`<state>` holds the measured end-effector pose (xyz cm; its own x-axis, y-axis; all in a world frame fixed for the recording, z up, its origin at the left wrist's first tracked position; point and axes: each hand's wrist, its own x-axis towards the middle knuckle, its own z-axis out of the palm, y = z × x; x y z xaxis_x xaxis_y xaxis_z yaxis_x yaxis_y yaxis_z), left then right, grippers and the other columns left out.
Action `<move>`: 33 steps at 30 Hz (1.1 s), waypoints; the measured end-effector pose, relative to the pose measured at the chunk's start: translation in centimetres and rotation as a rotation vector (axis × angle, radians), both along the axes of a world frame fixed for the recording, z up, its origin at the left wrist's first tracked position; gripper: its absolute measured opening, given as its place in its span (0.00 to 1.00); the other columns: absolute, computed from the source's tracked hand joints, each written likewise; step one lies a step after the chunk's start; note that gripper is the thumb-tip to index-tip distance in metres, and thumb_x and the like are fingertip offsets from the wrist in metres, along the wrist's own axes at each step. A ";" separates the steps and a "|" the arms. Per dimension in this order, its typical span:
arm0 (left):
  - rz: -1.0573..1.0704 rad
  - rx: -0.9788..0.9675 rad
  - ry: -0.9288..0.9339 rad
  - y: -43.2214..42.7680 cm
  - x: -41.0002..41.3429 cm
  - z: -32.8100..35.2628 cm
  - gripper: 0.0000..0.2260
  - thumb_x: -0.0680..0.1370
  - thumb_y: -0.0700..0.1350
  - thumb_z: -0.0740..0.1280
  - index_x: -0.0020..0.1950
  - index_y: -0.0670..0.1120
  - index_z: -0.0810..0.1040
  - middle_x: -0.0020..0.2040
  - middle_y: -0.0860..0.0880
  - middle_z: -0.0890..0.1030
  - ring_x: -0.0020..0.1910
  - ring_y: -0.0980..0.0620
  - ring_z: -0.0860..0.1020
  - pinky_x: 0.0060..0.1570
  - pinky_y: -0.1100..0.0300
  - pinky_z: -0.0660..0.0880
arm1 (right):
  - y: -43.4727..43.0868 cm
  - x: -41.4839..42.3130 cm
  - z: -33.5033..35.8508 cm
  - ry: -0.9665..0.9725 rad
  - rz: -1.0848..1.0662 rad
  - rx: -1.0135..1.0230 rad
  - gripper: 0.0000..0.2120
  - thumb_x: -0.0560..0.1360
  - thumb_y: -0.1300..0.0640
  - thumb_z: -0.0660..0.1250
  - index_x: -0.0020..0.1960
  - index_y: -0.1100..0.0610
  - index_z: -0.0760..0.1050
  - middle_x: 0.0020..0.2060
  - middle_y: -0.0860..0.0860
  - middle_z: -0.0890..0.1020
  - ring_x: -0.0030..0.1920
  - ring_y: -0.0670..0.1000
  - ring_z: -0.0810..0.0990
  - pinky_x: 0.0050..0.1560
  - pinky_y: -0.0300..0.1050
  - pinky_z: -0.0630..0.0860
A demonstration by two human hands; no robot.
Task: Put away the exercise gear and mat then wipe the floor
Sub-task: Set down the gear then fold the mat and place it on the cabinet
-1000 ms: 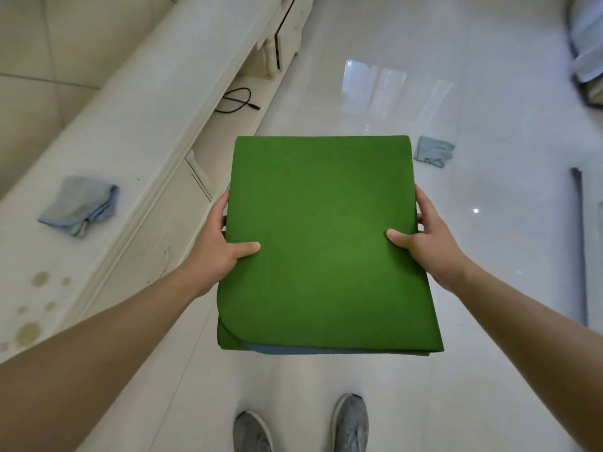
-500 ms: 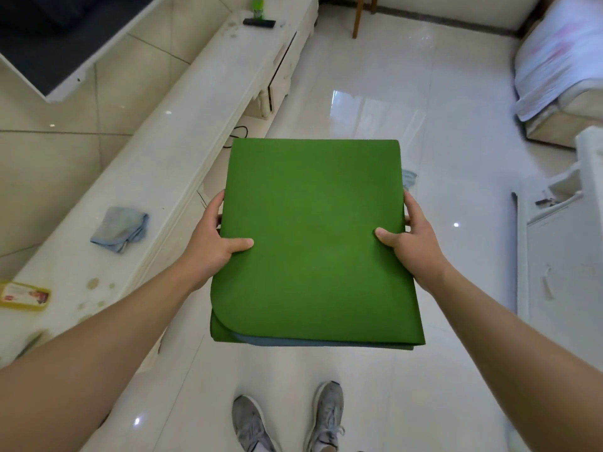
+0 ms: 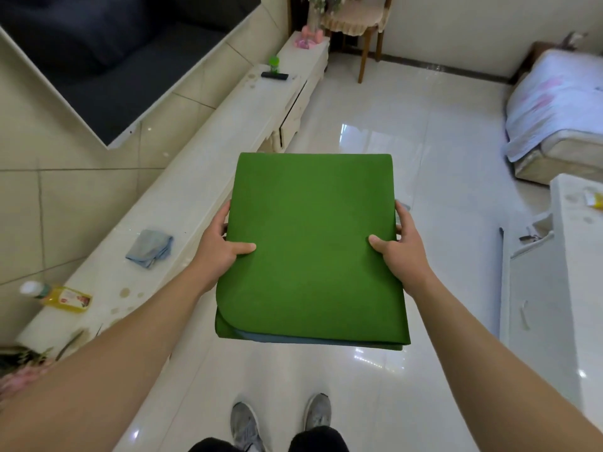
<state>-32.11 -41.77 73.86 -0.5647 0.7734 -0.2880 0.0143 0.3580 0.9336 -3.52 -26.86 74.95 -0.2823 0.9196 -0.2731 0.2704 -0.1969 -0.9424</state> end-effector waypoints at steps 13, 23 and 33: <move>0.018 0.056 -0.027 4.4 0.9 4.3 0.42 0.70 0.28 0.72 0.74 0.64 0.65 0.62 0.47 0.76 0.59 0.46 0.78 0.58 0.43 0.78 | 3.5 0.7 4.2 0.040 -0.052 -0.004 0.35 0.74 0.66 0.68 0.71 0.36 0.62 0.59 0.50 0.76 0.52 0.53 0.82 0.51 0.58 0.81; -0.050 0.047 -0.054 10.6 -4.9 3.7 0.43 0.69 0.28 0.72 0.73 0.65 0.66 0.62 0.48 0.77 0.59 0.45 0.79 0.57 0.41 0.78 | 8.1 -4.2 3.7 0.047 -0.120 -0.029 0.35 0.74 0.66 0.68 0.71 0.36 0.63 0.58 0.49 0.77 0.50 0.53 0.83 0.51 0.58 0.81; -0.133 0.040 -0.036 19.3 -11.3 4.0 0.43 0.69 0.29 0.73 0.71 0.68 0.67 0.61 0.49 0.78 0.59 0.45 0.79 0.56 0.41 0.79 | 14.5 -9.3 3.9 0.031 -0.190 -0.002 0.34 0.74 0.65 0.68 0.70 0.36 0.63 0.56 0.47 0.77 0.51 0.52 0.82 0.52 0.57 0.81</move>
<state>-43.38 -22.51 77.87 -0.4462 0.8520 -0.2739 0.0251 0.3178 0.9478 -12.79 -12.32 78.86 -0.1122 0.9566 -0.2689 0.1995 -0.2434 -0.9492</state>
